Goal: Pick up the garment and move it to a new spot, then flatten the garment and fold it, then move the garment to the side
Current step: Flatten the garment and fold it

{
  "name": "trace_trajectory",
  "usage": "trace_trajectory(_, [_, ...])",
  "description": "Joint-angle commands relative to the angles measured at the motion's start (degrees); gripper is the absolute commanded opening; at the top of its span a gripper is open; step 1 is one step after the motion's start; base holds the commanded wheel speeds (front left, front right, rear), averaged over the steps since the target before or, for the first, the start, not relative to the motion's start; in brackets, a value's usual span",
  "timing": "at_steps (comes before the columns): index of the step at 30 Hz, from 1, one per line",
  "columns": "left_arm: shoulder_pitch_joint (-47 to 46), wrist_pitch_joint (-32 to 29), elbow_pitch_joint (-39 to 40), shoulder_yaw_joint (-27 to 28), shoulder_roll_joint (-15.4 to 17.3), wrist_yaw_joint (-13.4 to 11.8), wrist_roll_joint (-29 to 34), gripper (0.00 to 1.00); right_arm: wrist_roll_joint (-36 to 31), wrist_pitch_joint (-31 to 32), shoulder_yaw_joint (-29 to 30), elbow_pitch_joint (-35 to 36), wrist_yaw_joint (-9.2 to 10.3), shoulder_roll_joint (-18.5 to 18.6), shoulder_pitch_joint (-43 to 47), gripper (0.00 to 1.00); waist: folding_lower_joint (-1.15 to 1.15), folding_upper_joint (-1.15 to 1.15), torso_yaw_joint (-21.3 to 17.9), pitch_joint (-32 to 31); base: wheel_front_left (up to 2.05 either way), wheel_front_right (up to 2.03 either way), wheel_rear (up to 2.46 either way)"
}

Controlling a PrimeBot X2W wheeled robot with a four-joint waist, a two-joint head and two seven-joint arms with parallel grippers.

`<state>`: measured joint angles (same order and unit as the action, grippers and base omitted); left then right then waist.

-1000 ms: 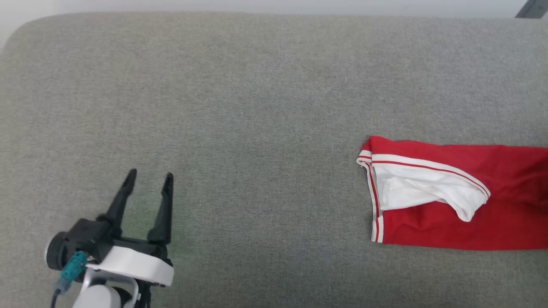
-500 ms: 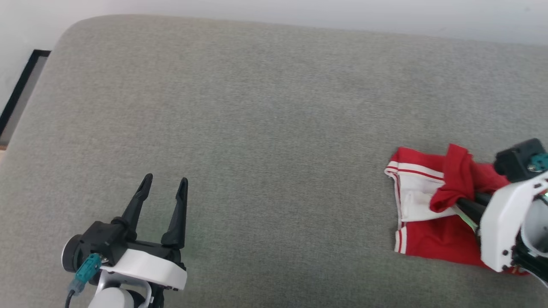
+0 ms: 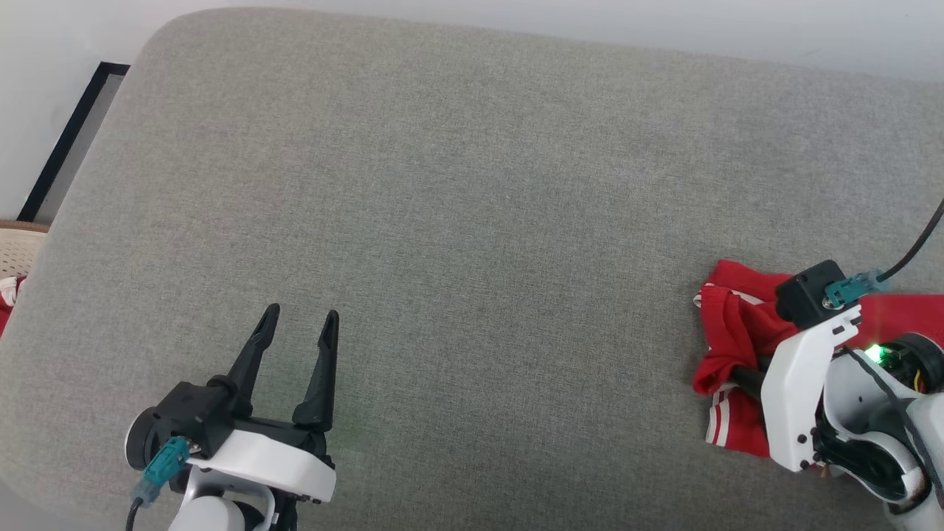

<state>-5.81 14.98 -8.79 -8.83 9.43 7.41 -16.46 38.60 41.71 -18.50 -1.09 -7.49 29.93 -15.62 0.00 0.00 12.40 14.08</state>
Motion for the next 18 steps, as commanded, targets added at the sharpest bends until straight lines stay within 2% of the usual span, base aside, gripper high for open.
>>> trace_trajectory(1, [-0.6,0.3,-0.1,0.2,0.3,0.1,-0.1,1.00,0.2,-0.5,-0.3,-0.3,0.00,-0.2,-0.4,0.00,0.00,0.00,0.0,-0.1,0.00,0.00,0.00])
trace_trajectory(5, [-0.6,0.3,-0.4,0.3,0.9,0.1,-0.5,1.00,0.9,-3.0,-1.3,-2.8,0.00,-0.4,-1.4,0.00,0.00,0.00,-0.6,-0.5,0.00,0.00,0.00])
trace_trajectory(6, [-0.5,0.3,-0.5,0.5,1.0,0.1,-0.6,1.00,1.0,-3.8,-1.4,-3.1,0.00,-0.5,-1.8,0.16,0.00,0.00,-0.8,-0.6,0.00,0.00,0.00])
trace_trajectory(8, [-0.4,0.3,-0.5,0.5,1.1,0.1,-0.6,1.00,1.3,-5.3,-1.5,-3.8,0.00,-0.9,-2.4,0.54,0.00,0.00,-1.5,-1.0,0.00,0.00,0.00])
trace_trajectory(9, [-0.3,0.3,-0.6,0.6,1.3,0.1,-0.7,1.00,1.5,-5.9,-1.7,-4.0,0.00,-1.1,-2.7,1.00,0.00,0.00,-1.9,-1.2,0.00,0.00,0.00])
trace_trajectory(18, [1.2,0.3,-0.5,0.5,2.7,0.1,-1.0,1.00,4.7,-11.1,-1.8,-4.0,0.00,-0.1,-4.8,1.00,0.00,0.00,-6.3,-3.7,0.00,0.00,0.00])
